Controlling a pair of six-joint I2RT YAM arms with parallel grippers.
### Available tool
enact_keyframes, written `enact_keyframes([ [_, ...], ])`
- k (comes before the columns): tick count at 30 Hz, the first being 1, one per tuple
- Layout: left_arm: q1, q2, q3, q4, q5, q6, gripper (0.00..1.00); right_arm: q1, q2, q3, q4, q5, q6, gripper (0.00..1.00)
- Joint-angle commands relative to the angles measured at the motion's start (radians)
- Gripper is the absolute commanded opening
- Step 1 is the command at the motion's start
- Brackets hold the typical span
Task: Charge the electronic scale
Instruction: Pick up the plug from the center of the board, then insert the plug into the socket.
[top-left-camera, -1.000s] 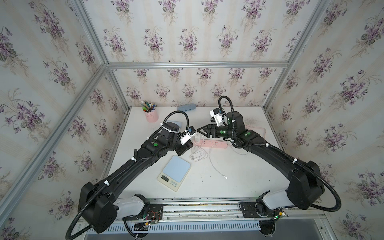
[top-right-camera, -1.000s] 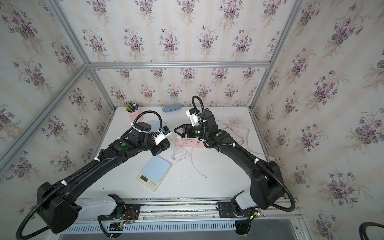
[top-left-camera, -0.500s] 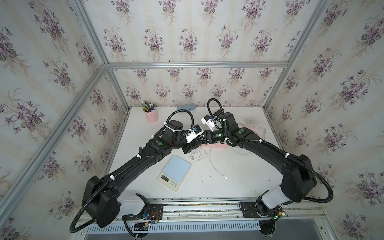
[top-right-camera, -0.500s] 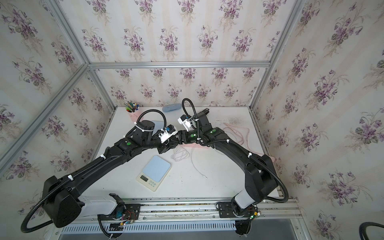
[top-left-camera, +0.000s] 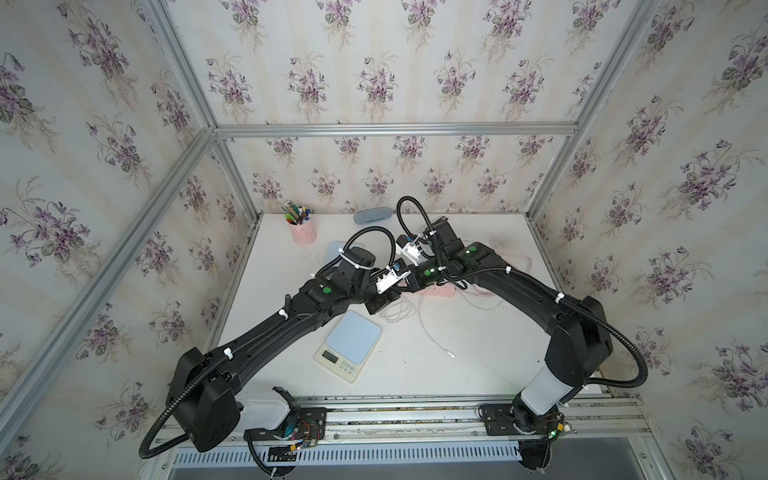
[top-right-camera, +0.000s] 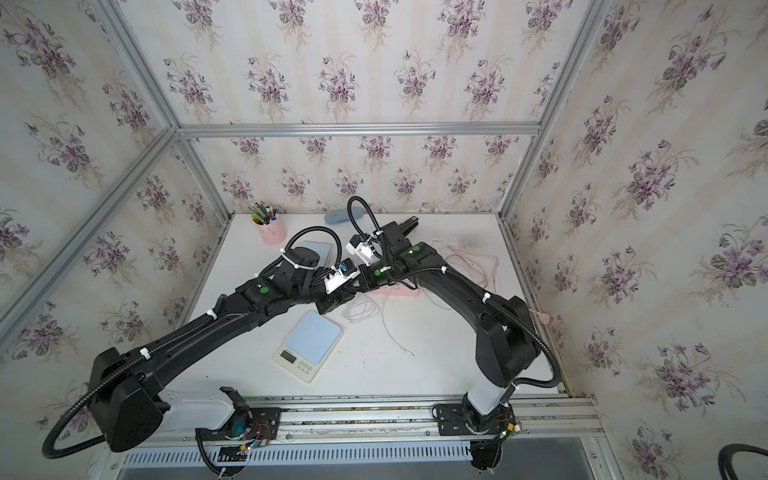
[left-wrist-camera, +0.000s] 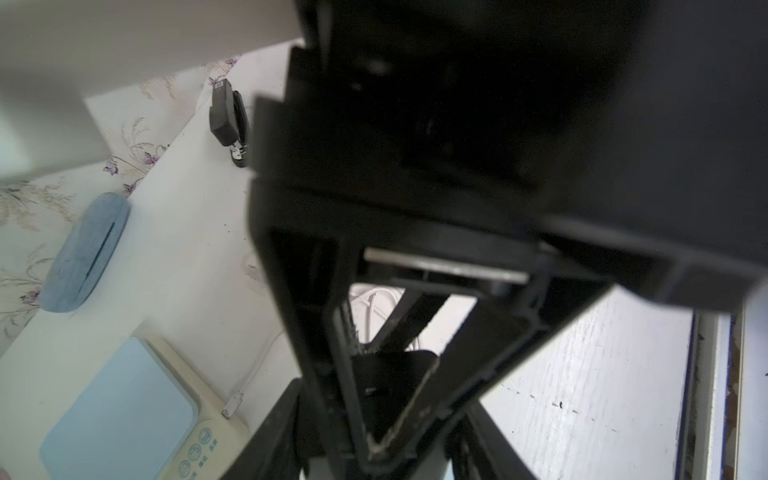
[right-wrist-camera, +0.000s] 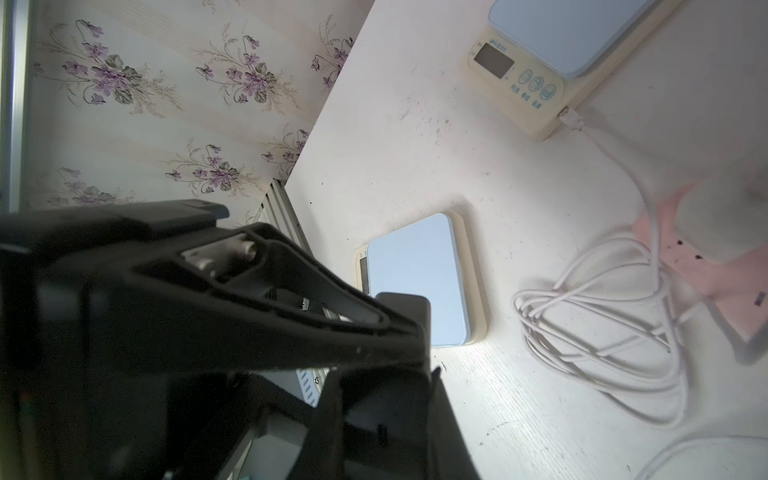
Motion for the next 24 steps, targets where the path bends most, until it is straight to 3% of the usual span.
enact_keyframes([
  [1,0.003,-0.014,0.002,0.112,-0.056,-0.043,0.52,0.002,0.021,0.037,-0.104,0.094,-0.169,0.0],
  [3,0.003,-0.021,-0.002,0.112,-0.065,-0.054,0.65,-0.002,0.028,0.066,-0.106,0.123,-0.185,0.0],
  [5,0.004,-0.028,-0.009,0.121,-0.086,-0.06,0.99,-0.01,0.018,0.079,-0.101,0.169,-0.198,0.0],
  [10,0.01,-0.034,-0.011,0.142,-0.122,-0.118,0.99,-0.079,-0.046,0.097,-0.121,0.316,-0.299,0.0],
  [14,0.019,-0.046,-0.028,0.176,-0.073,-0.189,1.0,-0.082,-0.119,0.027,-0.073,0.434,-0.528,0.0],
  [20,0.065,-0.004,-0.009,0.166,-0.187,-0.483,0.99,-0.128,-0.077,0.058,-0.1,0.483,-0.789,0.0],
  [24,0.129,0.058,0.067,0.024,-0.052,-0.513,1.0,-0.154,0.014,0.129,-0.1,0.501,-0.852,0.0],
])
